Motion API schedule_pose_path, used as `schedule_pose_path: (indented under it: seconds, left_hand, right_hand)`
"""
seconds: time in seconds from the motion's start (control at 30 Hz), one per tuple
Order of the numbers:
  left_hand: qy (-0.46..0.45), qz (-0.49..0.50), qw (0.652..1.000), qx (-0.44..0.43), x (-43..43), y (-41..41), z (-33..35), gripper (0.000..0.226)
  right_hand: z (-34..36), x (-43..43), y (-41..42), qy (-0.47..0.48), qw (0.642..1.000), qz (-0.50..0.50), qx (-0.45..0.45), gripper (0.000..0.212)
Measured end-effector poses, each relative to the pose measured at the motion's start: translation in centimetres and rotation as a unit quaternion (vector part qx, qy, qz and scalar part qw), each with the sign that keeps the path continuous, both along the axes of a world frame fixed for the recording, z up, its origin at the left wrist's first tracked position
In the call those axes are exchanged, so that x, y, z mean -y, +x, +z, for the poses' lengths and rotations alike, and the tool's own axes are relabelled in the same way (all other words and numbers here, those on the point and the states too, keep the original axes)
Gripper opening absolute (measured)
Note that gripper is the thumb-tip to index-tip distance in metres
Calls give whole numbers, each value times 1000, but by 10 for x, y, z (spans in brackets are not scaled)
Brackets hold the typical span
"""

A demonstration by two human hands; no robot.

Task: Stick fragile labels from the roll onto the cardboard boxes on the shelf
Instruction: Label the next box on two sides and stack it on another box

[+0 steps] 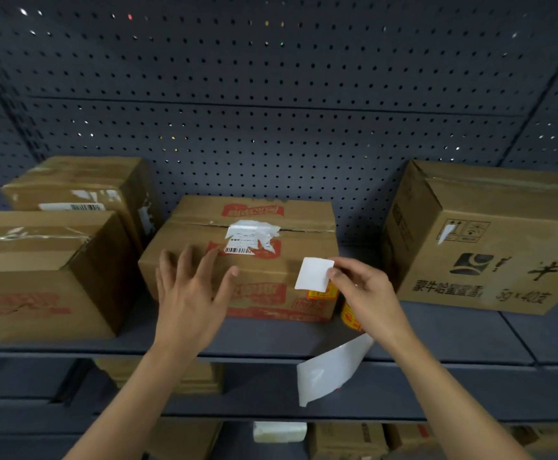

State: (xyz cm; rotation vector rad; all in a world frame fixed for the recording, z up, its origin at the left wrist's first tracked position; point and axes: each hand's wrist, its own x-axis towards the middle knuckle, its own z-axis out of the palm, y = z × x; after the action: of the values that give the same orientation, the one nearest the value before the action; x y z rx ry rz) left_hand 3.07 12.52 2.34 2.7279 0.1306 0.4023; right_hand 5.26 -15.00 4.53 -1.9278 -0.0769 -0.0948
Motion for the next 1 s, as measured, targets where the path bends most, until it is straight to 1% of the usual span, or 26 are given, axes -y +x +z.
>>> schedule_pose_path:
  seconds: [0.07,0.13,0.23,0.37,0.43,0.53,0.63,0.67,0.77,0.83,0.87,0.93,1.0]
  left_hand:
    - [-36,3,999,8,-3,3,0,78]
    - [-70,7,997,19,-5,4,1,73]
    - [-76,11,997,29,-7,7,4,70]
    - [-110,13,992,53,-11,10,9,68]
    - [-124,7,991,57,-12,8,11,70]
    - [-146,2,988,56,-13,4,13,69]
    - [-166,0,983,83,-8,-4,14,54]
    - [-182,9,979,91,-5,-8,14,52]
    - [-250,43,963,91,10,-23,20,58]
    - [-314,54,946,59,20,-34,22,71]
    - [-348,58,935,38,25,-39,21,80]
    - [-417,63,907,0,35,-48,22,93]
    - [-475,66,877,-34,45,-54,23,100]
  right_hand:
    - [-1,-2,-10,-16,1000,-4,-1,17]
    - [0,-5,-23,-15,1000,-9,4,20]
    - [2,-12,-42,-18,1000,-6,13,22]
    - [2,-16,-58,3,1000,16,5,22]
    - [1,-15,-58,11,1000,14,8,22]
    - [5,-13,-46,41,999,-19,28,20]
    - [14,-9,-22,74,995,-51,39,19]
    - [17,-8,-11,90,993,-61,37,18]
    - [25,-9,25,167,982,-85,4,12]
    - [28,-12,47,183,980,-81,-10,12]
    - [28,-14,57,169,982,-81,-4,13]
    - [25,-17,74,112,990,-81,17,13]
    - [26,-21,87,47,995,-87,24,34]
